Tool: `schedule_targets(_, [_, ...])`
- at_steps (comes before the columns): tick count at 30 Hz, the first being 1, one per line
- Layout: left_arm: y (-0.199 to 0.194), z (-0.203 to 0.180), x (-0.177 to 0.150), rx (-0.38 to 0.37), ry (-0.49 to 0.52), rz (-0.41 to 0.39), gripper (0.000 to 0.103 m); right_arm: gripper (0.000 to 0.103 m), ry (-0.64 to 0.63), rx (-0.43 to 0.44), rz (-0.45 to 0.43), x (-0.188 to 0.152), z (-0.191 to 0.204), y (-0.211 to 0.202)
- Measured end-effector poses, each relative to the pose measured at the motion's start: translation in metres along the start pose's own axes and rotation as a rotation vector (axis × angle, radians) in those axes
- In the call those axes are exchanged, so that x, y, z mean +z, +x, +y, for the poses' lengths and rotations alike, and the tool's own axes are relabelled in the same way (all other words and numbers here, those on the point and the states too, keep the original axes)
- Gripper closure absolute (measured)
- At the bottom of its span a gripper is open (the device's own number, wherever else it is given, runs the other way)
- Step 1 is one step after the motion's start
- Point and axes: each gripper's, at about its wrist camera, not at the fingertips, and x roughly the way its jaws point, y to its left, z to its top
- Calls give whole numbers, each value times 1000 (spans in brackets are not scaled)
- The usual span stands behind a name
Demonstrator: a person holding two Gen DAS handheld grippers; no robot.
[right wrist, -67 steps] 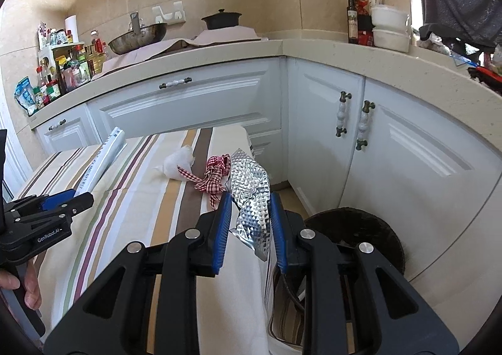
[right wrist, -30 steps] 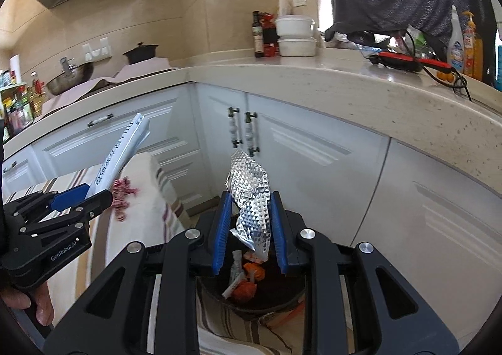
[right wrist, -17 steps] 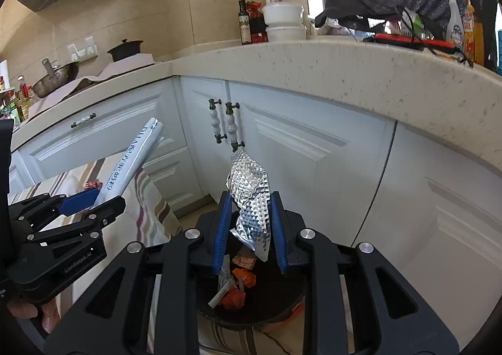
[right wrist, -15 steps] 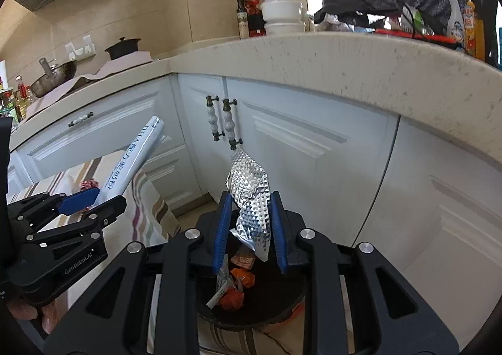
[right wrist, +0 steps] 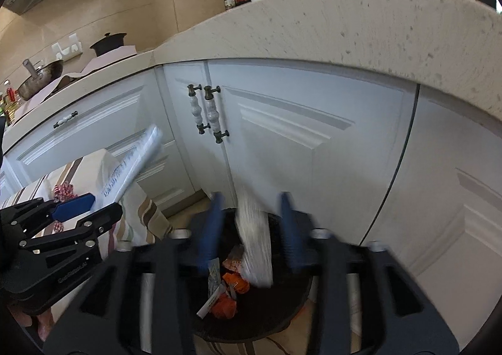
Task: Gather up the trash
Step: 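Carry both items over the black bin and open both tools to drop them, then move both open tools back over the tissue and ribbon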
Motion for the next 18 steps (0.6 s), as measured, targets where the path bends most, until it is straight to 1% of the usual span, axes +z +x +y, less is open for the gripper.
schedule_targets(1, [0,0,0,1,-3,0,52,54,2,-1,3,0,0,1])
schedule_targets(6, [1,-2,0,-2,2,-6,50,54,-3,-5,1,0,2,2])
schedule_targets(8, [0,-1,0,-2,0,-9,44,54,-5,-7,-2,0,2,0])
schedule_targets(13, [-2,5,1,3,-14,-17,40,54,-2,-13,-10,2,1,-5])
schedule_targets(18, [-15,17,1,15,-35,-39,37,54,-5,-11,-21,6,6,-12])
